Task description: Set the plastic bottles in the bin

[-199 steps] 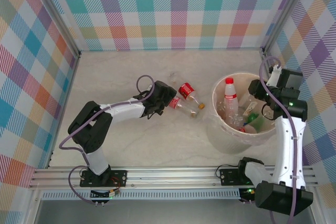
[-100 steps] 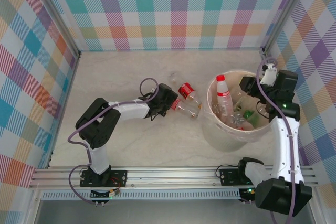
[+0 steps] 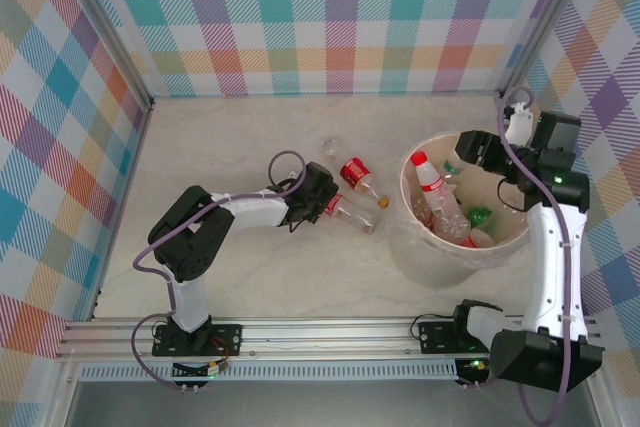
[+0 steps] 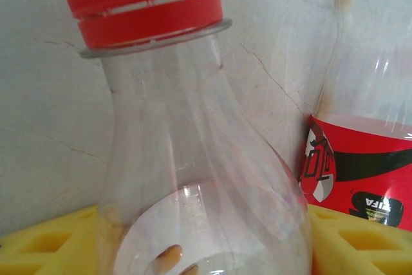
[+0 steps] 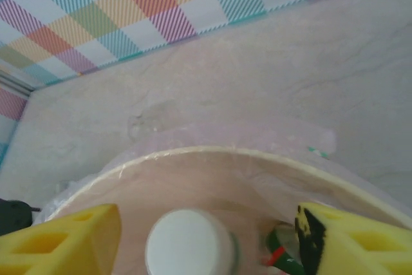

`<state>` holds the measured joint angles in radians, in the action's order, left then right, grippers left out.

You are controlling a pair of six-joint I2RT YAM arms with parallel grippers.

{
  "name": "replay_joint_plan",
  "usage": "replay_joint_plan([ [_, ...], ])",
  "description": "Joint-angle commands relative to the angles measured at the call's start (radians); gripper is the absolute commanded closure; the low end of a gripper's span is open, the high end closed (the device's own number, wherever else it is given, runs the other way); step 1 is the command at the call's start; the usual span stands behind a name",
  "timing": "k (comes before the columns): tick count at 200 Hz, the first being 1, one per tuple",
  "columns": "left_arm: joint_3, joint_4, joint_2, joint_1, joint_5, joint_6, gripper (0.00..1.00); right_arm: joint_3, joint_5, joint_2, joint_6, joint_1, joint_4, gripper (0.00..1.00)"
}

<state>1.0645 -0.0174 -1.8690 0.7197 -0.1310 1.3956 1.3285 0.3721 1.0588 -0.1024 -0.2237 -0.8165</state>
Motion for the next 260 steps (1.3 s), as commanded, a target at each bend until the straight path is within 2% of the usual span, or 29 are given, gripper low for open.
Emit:
replay_joint_plan([
  [1, 0.016, 0.061, 0.022, 0.007, -0.029, -0.004, 0.34, 0.049, -0.051, -0.050, 0.080, -0.017, -0.158, 0.23],
  [30, 0.004, 0.082, 0.048, 0.010, -0.059, -0.009, 0.34, 0.120, 0.060, -0.062, 0.019, -0.018, -0.146, 0.20],
  [93, -0.018, 0.054, 0.066, 0.010, -0.051, 0.001, 0.38, 0.140, 0.119, -0.127, -0.110, -0.018, -0.039, 0.20],
  [114, -0.008, 0.072, 0.102, 0.001, -0.076, -0.041, 0.43, 0.149, 0.130, -0.120, -0.124, -0.017, -0.039, 0.20],
  [149, 0.035, 0.099, 0.167, -0.024, -0.097, -0.188, 0.47, 0.157, 0.169, -0.100, -0.145, -0.018, -0.028, 0.20],
  [174, 0.058, 0.049, 0.203, -0.057, -0.026, -0.342, 0.51, 0.165, 0.208, -0.088, -0.143, -0.018, -0.050, 0.20],
  [190, 0.073, -0.004, 0.238, -0.081, 0.030, -0.497, 0.52, 0.159, 0.253, -0.078, -0.133, -0.018, -0.068, 0.20],
  [212, 0.126, 0.006, 0.294, -0.110, 0.102, -0.709, 0.54, 0.125, 0.352, -0.081, -0.155, -0.016, -0.024, 0.22],
  [228, 0.196, 0.073, 0.329, -0.130, 0.178, -0.884, 0.54, 0.114, 0.418, -0.078, -0.181, -0.004, 0.022, 0.25],
  [244, 0.281, 0.200, 0.351, -0.131, 0.233, -1.084, 0.54, 0.135, 0.377, -0.059, -0.168, 0.040, 0.005, 0.26],
  [260, 0.335, 0.285, 0.361, -0.132, 0.338, -1.254, 0.54, 0.152, 0.349, -0.033, -0.172, 0.092, 0.007, 0.27],
])
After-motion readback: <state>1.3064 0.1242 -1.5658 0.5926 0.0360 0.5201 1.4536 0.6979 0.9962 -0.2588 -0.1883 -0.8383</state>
